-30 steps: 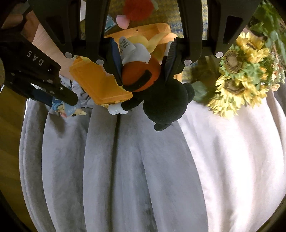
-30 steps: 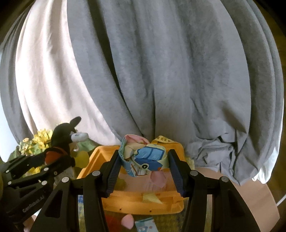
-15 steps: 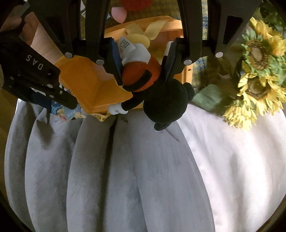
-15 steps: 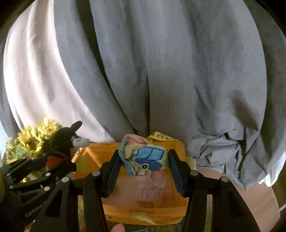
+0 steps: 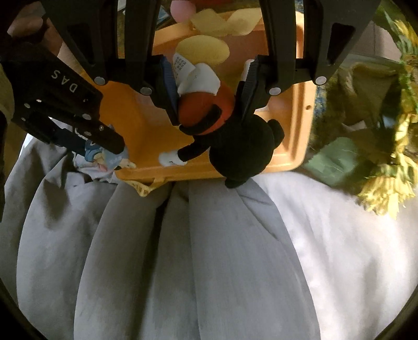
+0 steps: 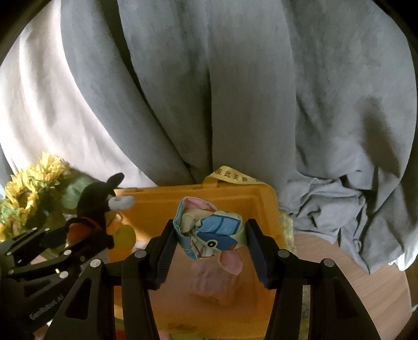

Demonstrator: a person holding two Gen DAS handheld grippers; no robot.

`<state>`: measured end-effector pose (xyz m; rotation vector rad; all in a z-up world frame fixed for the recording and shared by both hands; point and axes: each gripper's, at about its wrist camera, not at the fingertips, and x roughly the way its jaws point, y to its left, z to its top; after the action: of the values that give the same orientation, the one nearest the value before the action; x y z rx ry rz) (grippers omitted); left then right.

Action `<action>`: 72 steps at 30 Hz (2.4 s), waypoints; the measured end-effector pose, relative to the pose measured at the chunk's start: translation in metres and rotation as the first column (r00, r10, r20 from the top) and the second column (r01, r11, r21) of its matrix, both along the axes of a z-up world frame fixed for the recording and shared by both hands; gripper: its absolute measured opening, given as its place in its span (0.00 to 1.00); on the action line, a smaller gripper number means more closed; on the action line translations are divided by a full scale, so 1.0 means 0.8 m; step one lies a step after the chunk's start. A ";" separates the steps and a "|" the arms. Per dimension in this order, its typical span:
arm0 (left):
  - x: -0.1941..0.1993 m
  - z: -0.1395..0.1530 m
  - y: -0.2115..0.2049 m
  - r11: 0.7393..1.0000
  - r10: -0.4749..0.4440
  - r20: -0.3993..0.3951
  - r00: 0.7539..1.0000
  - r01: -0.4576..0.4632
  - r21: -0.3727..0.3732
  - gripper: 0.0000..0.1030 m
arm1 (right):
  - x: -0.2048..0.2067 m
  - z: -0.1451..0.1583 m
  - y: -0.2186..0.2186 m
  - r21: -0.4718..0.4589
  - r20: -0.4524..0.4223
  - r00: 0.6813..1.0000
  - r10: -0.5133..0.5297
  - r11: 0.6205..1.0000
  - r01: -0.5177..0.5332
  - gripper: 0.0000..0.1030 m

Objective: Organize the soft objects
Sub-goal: 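Open both tools to release Mickey and the fabric toy into the crate, then move both tools back down toward the remaining items on the runner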

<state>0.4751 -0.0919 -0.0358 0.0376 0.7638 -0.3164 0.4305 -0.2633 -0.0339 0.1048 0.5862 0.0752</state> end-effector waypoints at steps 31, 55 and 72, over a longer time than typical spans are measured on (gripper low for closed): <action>-0.049 0.048 0.023 0.996 0.060 0.117 0.991 -0.067 0.052 0.58 | -0.051 0.030 -0.003 -0.028 0.075 0.996 -0.042 0.999 0.044 0.71; -0.169 0.094 0.053 0.987 0.095 0.268 0.959 -0.125 0.099 0.68 | -0.153 0.047 0.018 -0.024 0.132 0.991 -0.007 1.000 0.010 0.79; -0.222 0.071 0.062 0.991 0.072 0.255 0.964 -0.098 0.092 0.68 | -0.207 0.035 0.031 -0.092 0.135 0.990 0.035 0.995 -0.023 0.80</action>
<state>0.2978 -0.0425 0.0207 0.1399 0.5276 -0.1850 0.2652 -0.2388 -0.0059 0.0028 0.4532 0.0831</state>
